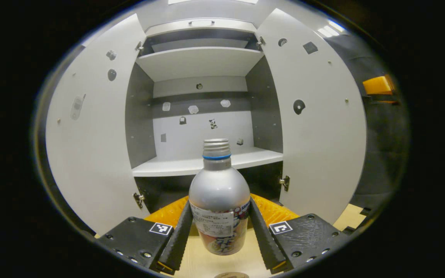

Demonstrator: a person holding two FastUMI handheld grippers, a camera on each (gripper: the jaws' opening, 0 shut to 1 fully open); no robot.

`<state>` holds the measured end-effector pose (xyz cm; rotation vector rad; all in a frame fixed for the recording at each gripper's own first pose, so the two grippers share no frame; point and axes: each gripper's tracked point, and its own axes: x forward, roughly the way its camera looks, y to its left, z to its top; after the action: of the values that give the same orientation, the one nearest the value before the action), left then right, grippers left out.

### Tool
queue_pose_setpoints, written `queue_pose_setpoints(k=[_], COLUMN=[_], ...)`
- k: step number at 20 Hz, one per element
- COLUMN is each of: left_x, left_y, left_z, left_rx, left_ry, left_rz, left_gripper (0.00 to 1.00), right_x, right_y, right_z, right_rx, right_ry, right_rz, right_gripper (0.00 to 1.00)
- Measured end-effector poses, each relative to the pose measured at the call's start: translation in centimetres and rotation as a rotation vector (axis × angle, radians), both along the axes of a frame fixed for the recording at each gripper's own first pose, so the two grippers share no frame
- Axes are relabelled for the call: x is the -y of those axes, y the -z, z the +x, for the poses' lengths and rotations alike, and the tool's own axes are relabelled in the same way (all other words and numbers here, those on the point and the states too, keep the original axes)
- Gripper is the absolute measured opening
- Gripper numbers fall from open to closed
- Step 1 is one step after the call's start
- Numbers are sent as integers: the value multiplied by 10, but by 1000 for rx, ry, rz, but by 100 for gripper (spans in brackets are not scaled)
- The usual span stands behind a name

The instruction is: Grasp the bottle in the cabinet with the left hand and place it on the coaster, then close the right door with the right hand and the left door with the left hand.

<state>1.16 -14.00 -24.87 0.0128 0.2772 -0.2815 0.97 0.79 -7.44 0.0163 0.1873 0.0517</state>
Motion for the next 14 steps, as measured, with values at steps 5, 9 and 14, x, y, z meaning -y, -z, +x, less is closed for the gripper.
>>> queue_pose_setpoints(k=[5, 9, 14], left_x=[3, 6, 10], left_y=[34, 57, 85], left_z=[-20, -34, -52], left_rx=[-57, -90, -106], left_ry=[1, 15, 50], left_rz=[-20, 1, 59], left_gripper=[76, 80, 76], right_x=[-10, -16, -22], right_y=[9, 12, 18], right_z=[1, 0, 0], right_rx=[-19, -27, -48], right_ry=[-20, -18, -7], right_rz=[-18, -23, -31], right_gripper=[99, 99, 100])
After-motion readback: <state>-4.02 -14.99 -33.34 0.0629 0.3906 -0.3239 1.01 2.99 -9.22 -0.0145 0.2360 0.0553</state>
